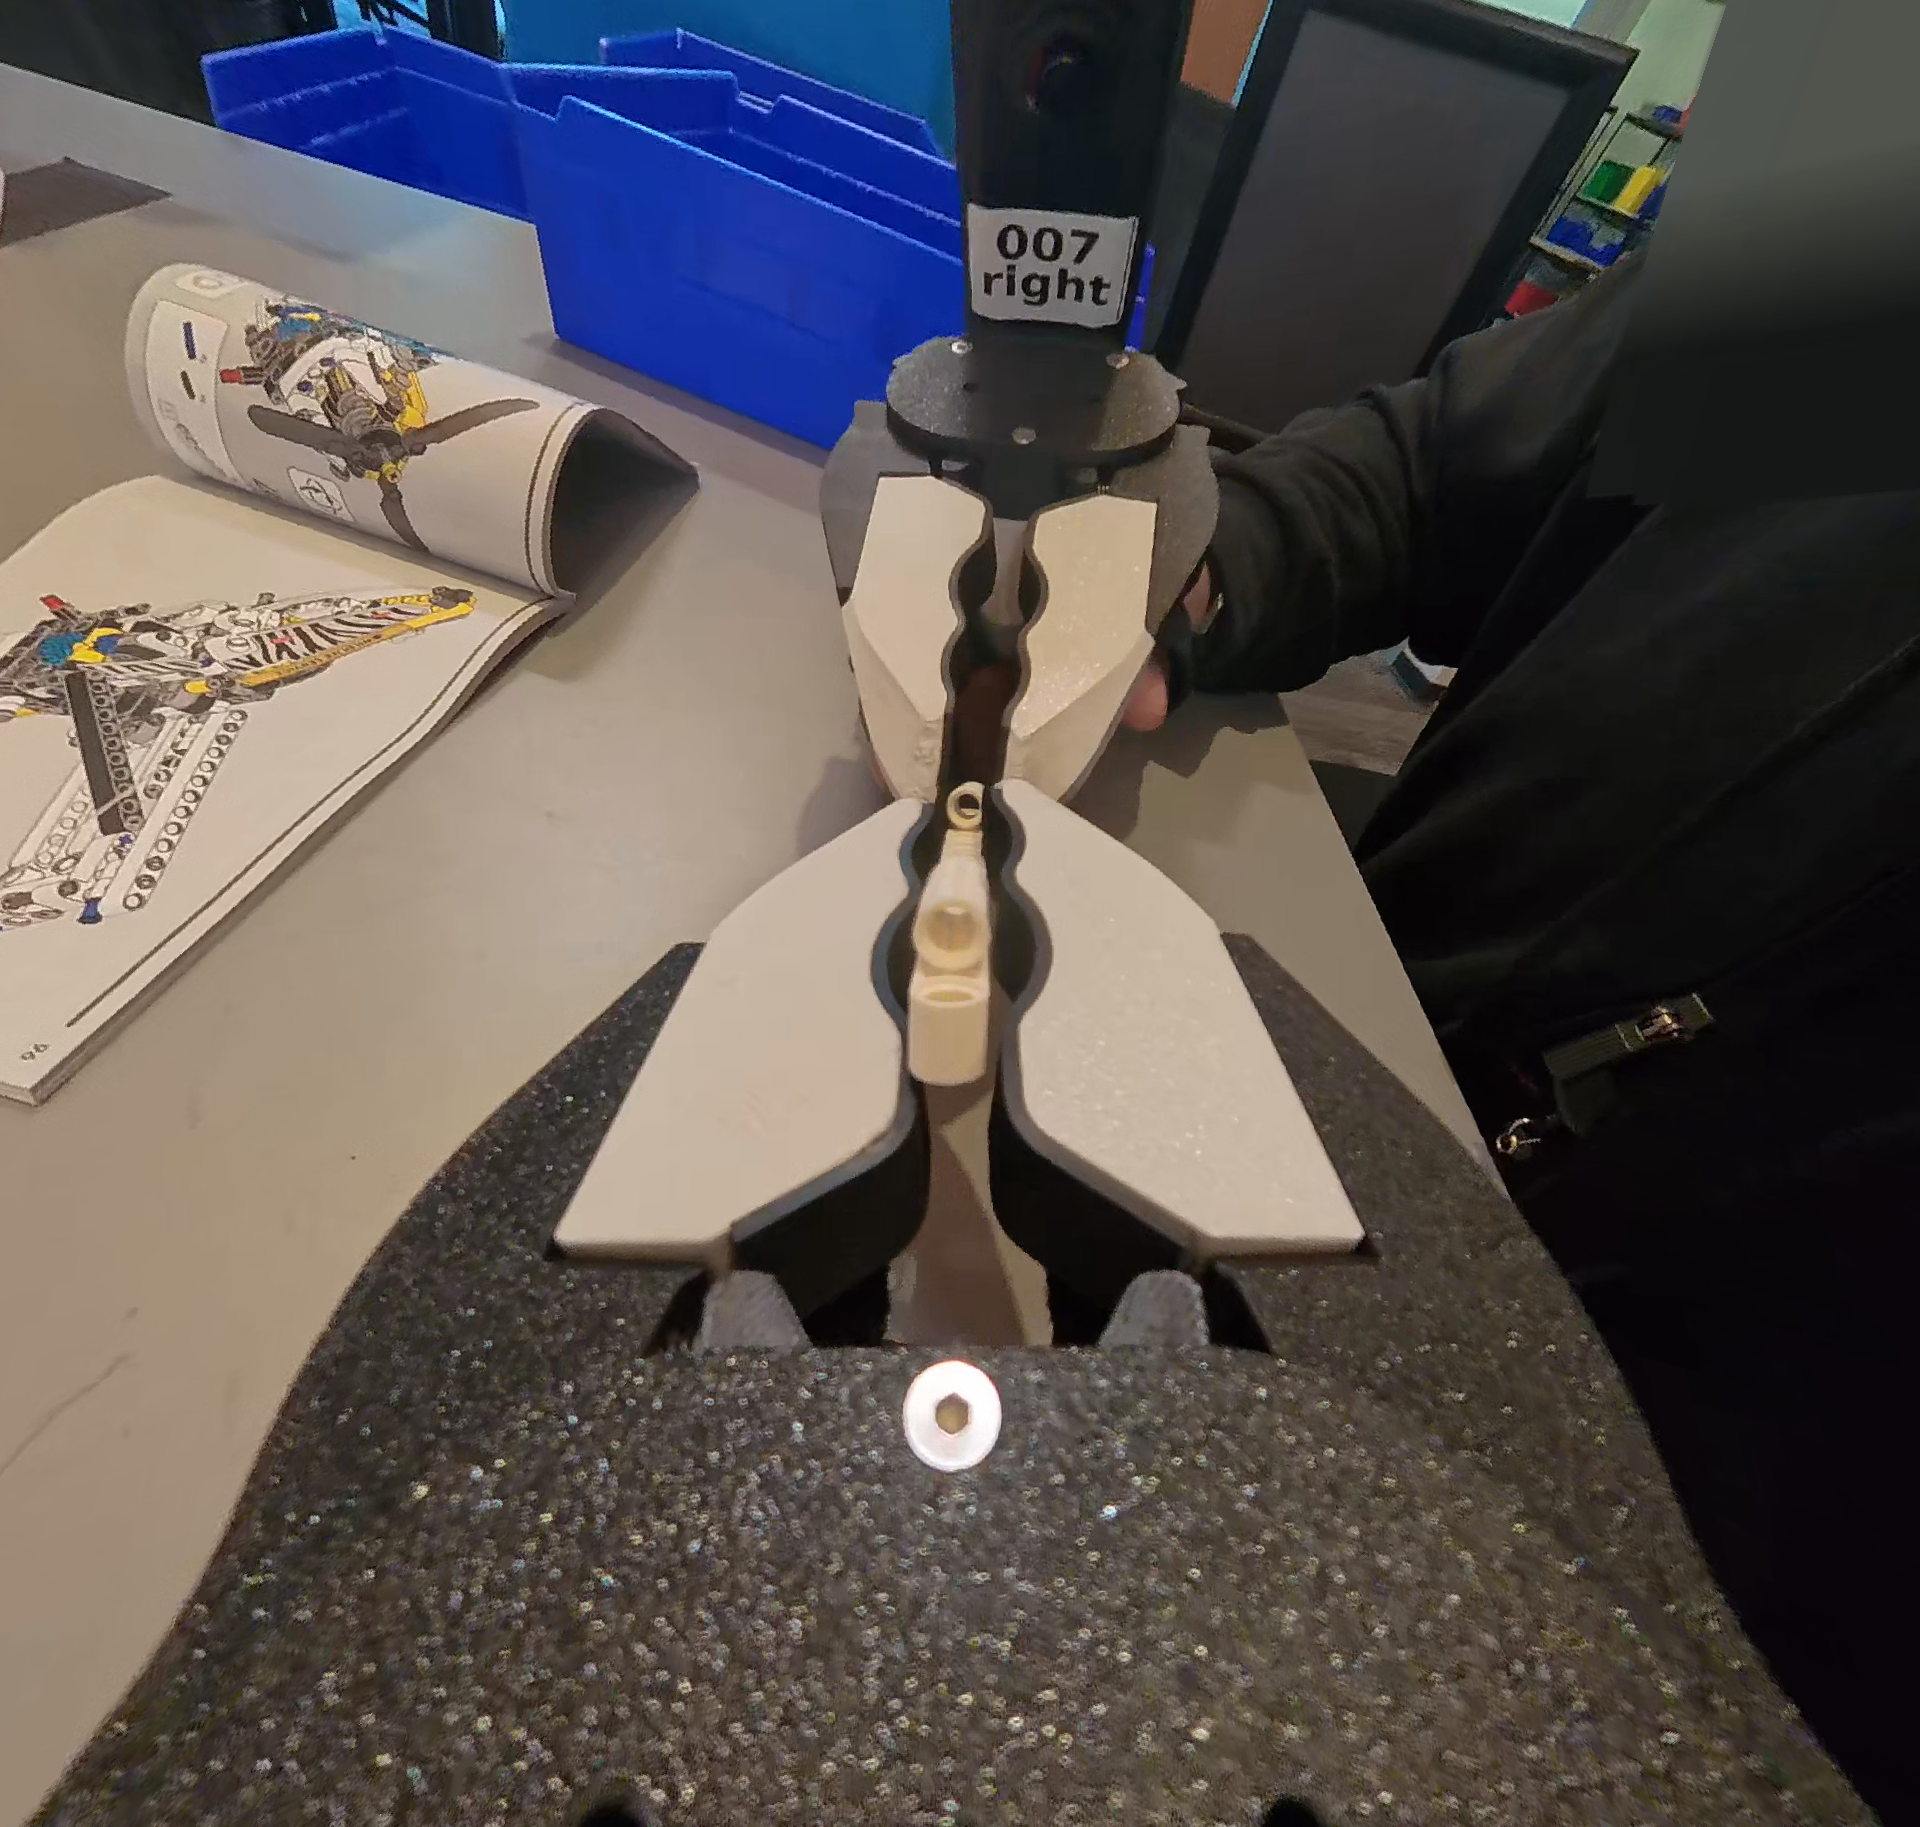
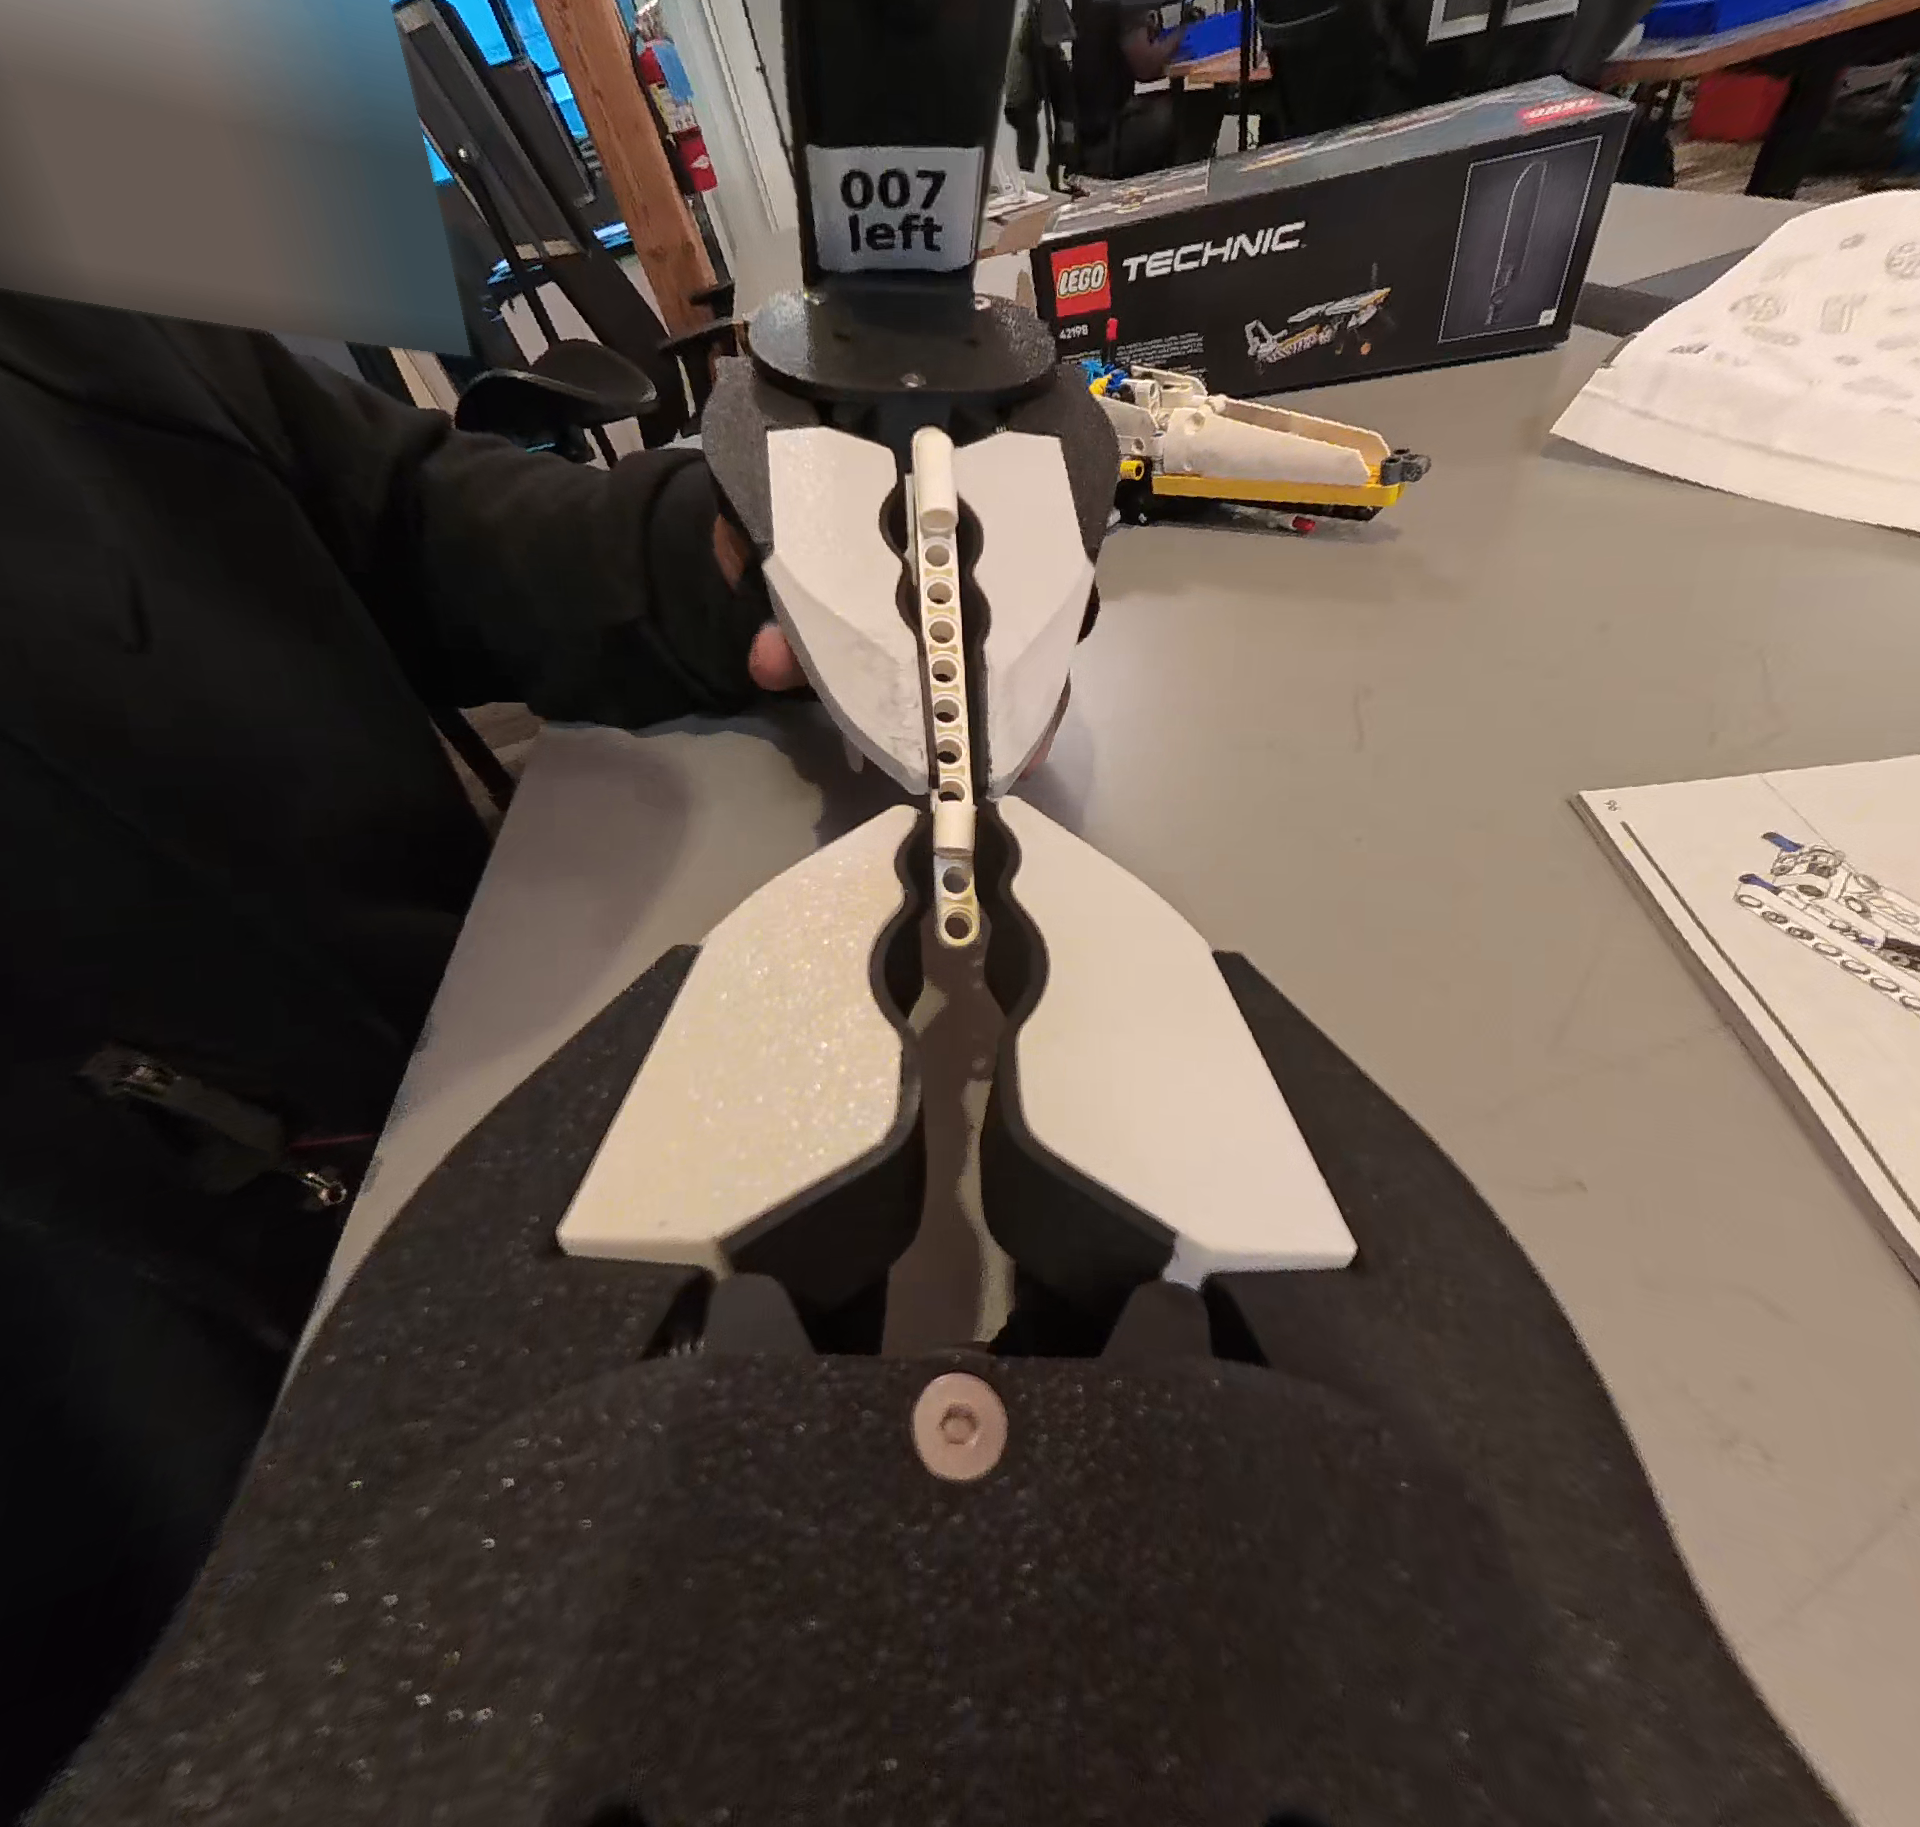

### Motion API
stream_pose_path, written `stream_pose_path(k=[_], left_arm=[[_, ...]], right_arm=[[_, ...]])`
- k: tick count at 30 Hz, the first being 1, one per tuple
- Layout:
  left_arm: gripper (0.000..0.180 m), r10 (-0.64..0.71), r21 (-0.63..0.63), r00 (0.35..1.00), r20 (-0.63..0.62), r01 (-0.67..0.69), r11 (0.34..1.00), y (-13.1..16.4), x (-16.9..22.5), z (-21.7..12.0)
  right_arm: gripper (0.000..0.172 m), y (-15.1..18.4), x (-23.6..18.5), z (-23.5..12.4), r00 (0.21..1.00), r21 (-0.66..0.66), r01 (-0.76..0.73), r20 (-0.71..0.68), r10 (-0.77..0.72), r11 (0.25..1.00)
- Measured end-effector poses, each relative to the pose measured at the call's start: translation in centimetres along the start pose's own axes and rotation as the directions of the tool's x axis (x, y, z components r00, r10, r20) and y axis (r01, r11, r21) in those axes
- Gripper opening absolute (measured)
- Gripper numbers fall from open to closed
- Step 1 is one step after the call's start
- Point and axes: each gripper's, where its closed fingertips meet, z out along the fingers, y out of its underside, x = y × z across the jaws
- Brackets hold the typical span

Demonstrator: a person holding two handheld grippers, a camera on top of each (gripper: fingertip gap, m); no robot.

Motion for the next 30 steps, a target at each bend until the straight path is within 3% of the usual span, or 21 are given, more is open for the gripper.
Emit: stream_pose_path(k=[6, 10, 17, 18, 19, 20, 22, 26, 30], left_arm=[[0.010, 0.065, -0.005, 0.997, 0.029, -0.065, 0.998, 0.1, 0.1, 0.2], [0.011, 0.185, -0.028, 0.979, 0.090, -0.183, 0.983, 0.7, 0.0, 0.6], [0.010, 0.409, -0.181, 0.904, 0.124, -0.385, 0.905, 3.3, -0.1, 1.7], [0.009, 0.441, -0.258, 0.886, 0.145, -0.397, 0.881, 4.2, -0.8, 1.6], [0.009, 0.531, -0.367, 0.830, 0.172, -0.446, 0.816, 5.4, -2.1, 1.2], [0.010, 0.538, -0.351, 0.824, 0.178, -0.457, 0.817, 5.2, -2.2, 0.9], [0.009, 0.461, -0.274, 0.863, 0.207, -0.402, 0.874, 4.1, -2.5, 0.7], [0.009, 0.484, -0.309, 0.852, 0.199, -0.414, 0.856, 4.5, -2.6, 0.9], [0.009, 0.445, -0.265, 0.871, 0.208, -0.388, 0.883, 4.0, -2.6, 0.6]], right_arm=[[0.006, 0.1, 0.0, -0.2, 1.000, 0.000, -0.002, -0.008, 0.002, 1.000], [0.006, 0.8, 0.2, -0.4, 0.991, -0.060, 0.111, -0.070, -0.115, 0.992], [0.007, 3.6, 0.3, -0.5, 0.880, -0.277, 0.422, -0.105, -0.464, 0.863], [0.007, 2.9, -0.2, -0.8, 0.870, -0.227, 0.451, -0.104, -0.482, 0.863], [0.007, 1.4, -0.6, -1.6, 0.868, -0.146, 0.467, -0.115, -0.484, 0.872], [0.007, 0.5, 0.0, -2.7, 0.848, -0.131, 0.485, -0.168, -0.502, 0.865], [0.007, 1.2, 2.0, -3.9, 0.789, -0.232, 0.517, -0.243, -0.564, 0.824], [0.007, 1.0, 1.5, -4.1, 0.792, -0.208, 0.520, -0.245, -0.559, 0.828], [0.007, 1.0, 1.8, -4.9, 0.740, -0.288, 0.510, -0.333, -0.584, 0.811]])
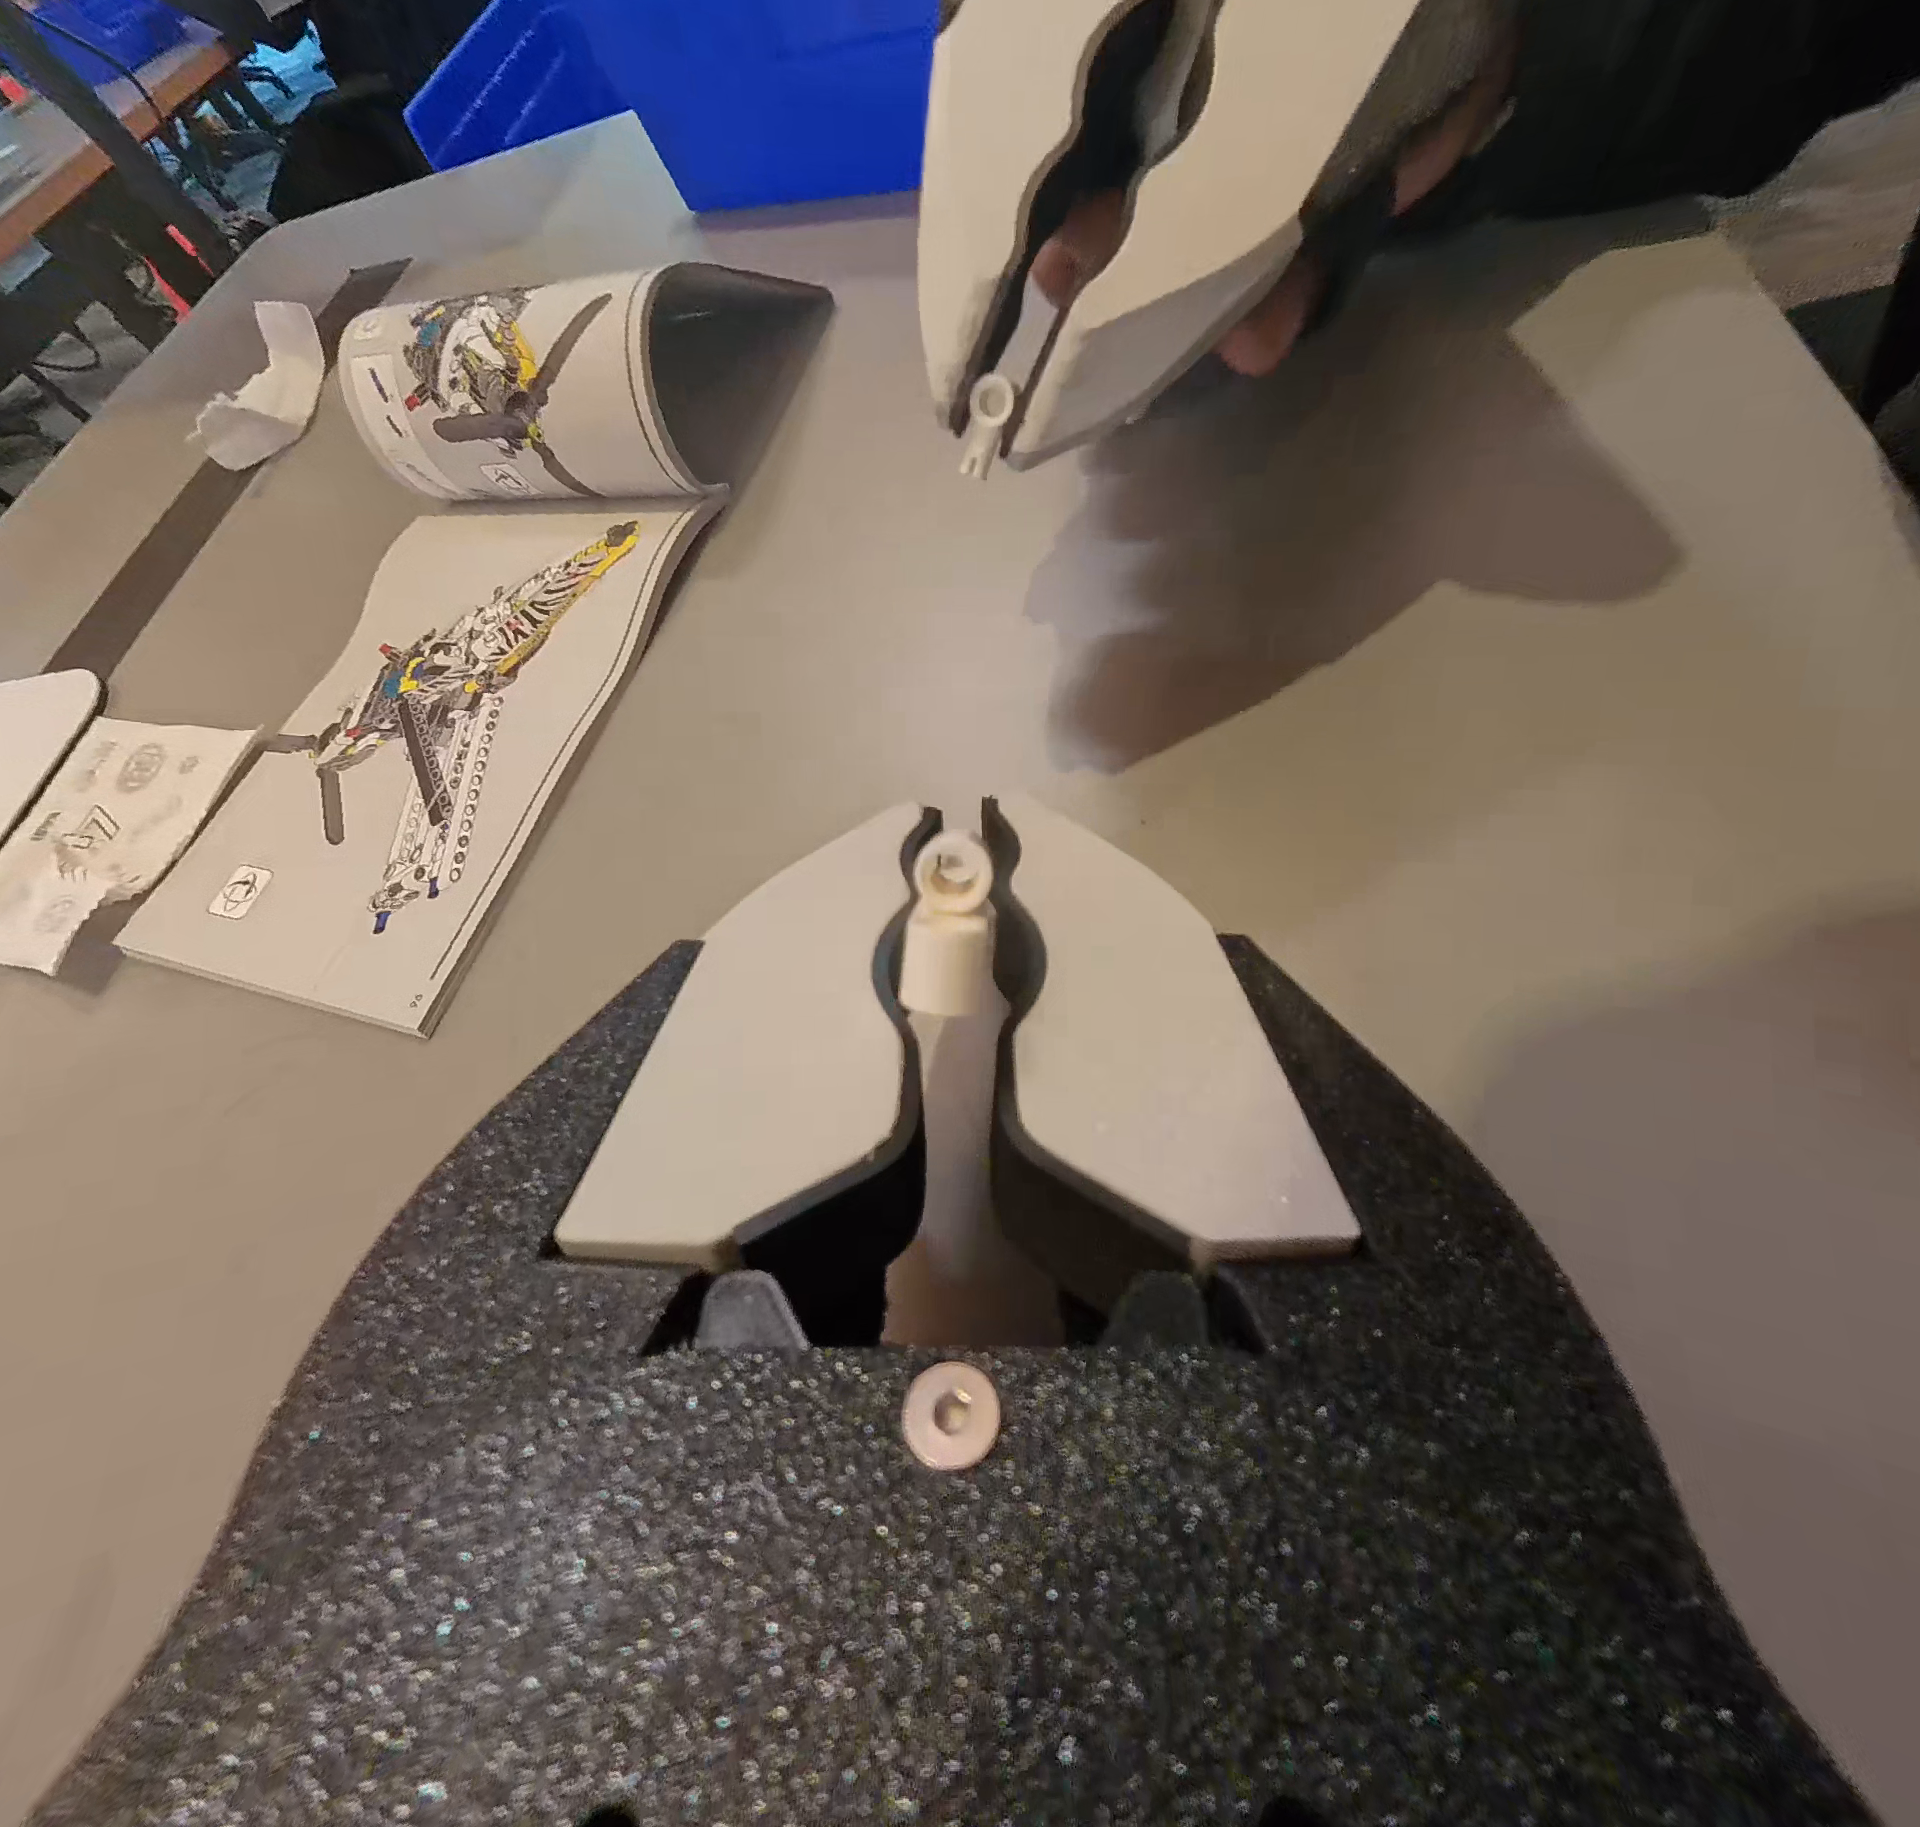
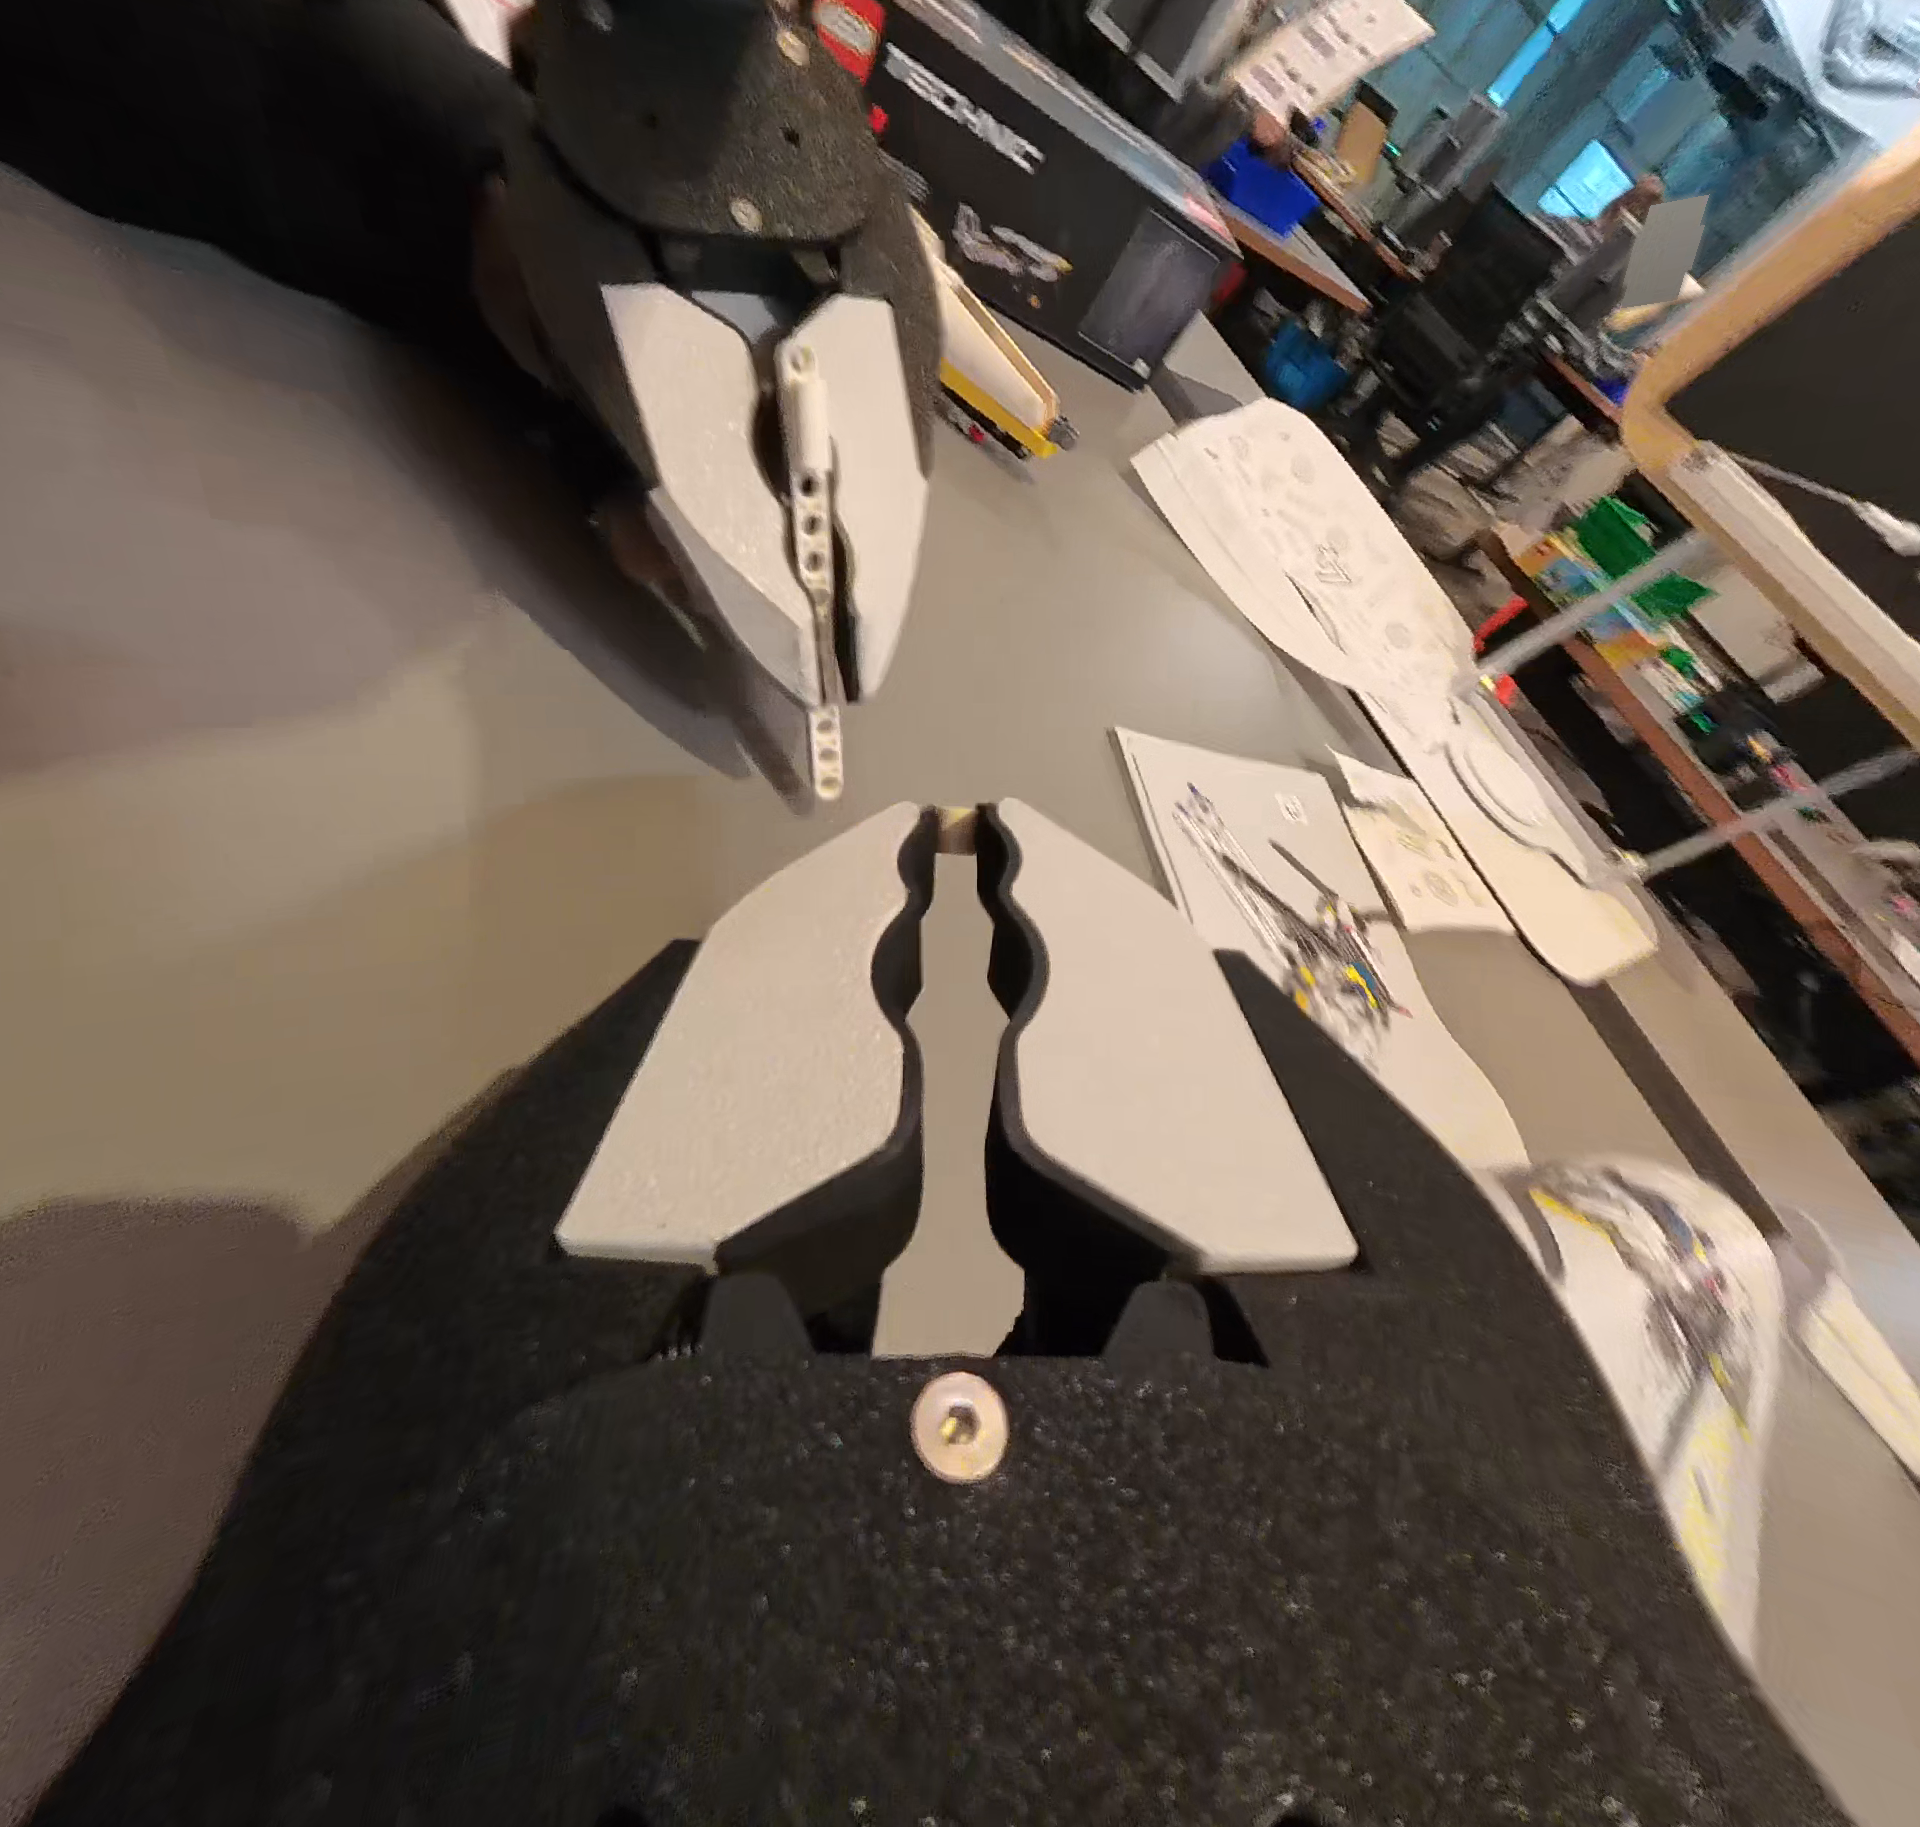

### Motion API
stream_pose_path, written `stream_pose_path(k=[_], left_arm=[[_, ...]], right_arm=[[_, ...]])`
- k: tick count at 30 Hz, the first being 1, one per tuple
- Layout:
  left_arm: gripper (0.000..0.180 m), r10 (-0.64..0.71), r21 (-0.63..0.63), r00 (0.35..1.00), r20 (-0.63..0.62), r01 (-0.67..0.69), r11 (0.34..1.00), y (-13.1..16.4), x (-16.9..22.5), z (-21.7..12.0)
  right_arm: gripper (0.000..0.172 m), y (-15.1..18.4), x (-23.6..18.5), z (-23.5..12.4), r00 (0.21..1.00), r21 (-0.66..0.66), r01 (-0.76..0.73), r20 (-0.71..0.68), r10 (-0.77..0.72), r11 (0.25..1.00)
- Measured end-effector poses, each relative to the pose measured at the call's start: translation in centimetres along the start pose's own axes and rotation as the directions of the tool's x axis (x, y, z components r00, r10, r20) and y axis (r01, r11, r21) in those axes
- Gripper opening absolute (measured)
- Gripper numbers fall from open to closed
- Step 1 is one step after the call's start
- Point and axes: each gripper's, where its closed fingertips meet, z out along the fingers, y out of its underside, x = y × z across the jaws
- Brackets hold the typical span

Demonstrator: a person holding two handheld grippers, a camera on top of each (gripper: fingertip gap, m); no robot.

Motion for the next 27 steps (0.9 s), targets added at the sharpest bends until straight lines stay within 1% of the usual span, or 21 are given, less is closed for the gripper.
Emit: stream_pose_path(k=[3, 5, 7, 10, 11, 13, 14, 16, 17, 19, 22, 24, 27], left_arm=[[0.009, -0.001, -0.003, 1.000, 0.008, 0.001, 1.000, 0.0, 0.0, 0.0], [0.009, 0.004, -0.019, 1.000, 0.014, -0.003, 1.000, 0.1, 0.1, 0.1], [0.009, -0.001, -0.033, 1.000, 0.018, 0.001, 0.999, 0.2, 0.1, 0.2], [0.009, -0.033, -0.031, 0.999, 0.014, 0.033, 0.999, 0.0, 0.3, 0.4], [0.009, -0.040, -0.034, 0.999, 0.017, 0.041, 0.999, 0.0, 0.3, 0.4], [0.009, -0.047, -0.037, 0.999, 0.019, 0.048, 0.998, -0.1, 0.4, 0.5], [0.009, -0.048, -0.035, 0.999, 0.016, 0.049, 0.998, -0.1, 0.5, 0.5], [0.009, -0.056, -0.035, 0.998, 0.011, 0.057, 0.998, -0.2, 0.7, 0.6], [0.009, -0.058, -0.039, 0.998, 0.011, 0.059, 0.998, -0.2, 0.7, 0.6], [0.009, -0.052, -0.053, 0.998, 0.019, 0.053, 0.997, 0.0, 0.7, 0.7], [0.009, -0.041, -0.073, 0.999, 0.021, 0.042, 0.996, 0.1, 0.8, 0.9], [0.010, -0.046, -0.075, 0.999, 0.005, 0.046, 0.996, 0.1, 1.2, 1.0], [0.010, -0.049, -0.079, 0.998, -0.024, 0.047, 0.996, 0.0, 1.7, 1.1]], right_arm=[[0.007, 0.3, 0.7, -2.5, 0.992, -0.055, -0.053, -0.117, 0.046, 0.997], [0.007, 0.2, 1.3, -5.3, 0.974, -0.092, -0.083, -0.217, 0.061, 0.992], [0.007, -0.3, 2.8, -9.5, 0.938, -0.137, -0.090, -0.345, 0.038, 0.986], [0.007, -0.2, 6.6, -18.0, 0.824, -0.209, -0.145, -0.566, 0.001, 0.967], [0.007, 0.4, 7.9, -20.9, 0.778, -0.225, -0.180, -0.628, -0.002, 0.958], [0.008, 3.3, 9.9, -25.7, 0.700, -0.288, -0.275, -0.714, -0.014, 0.917], [0.009, 5.3, 10.5, -27.2, 0.680, -0.320, -0.338, -0.733, -0.006, 0.885], [0.021, 9.1, 10.9, -29.0, 0.657, -0.352, -0.454, -0.752, 0.042, 0.819], [0.023, 10.2, 10.9, -29.4, 0.651, -0.353, -0.489, -0.757, 0.064, 0.798], [0.025, 10.7, 10.7, -29.3, 0.653, -0.350, -0.508, -0.753, 0.087, 0.787], [0.023, 8.3, 9.9, -27.4, 0.706, -0.365, -0.454, -0.704, 0.078, 0.813], [0.020, 6.1, 8.6, -24.6, 0.777, -0.402, -0.383, -0.627, 0.055, 0.832], [0.018, 3.0, 5.4, -18.5, 0.897, -0.438, -0.237, -0.441, 0.022, 0.867]])
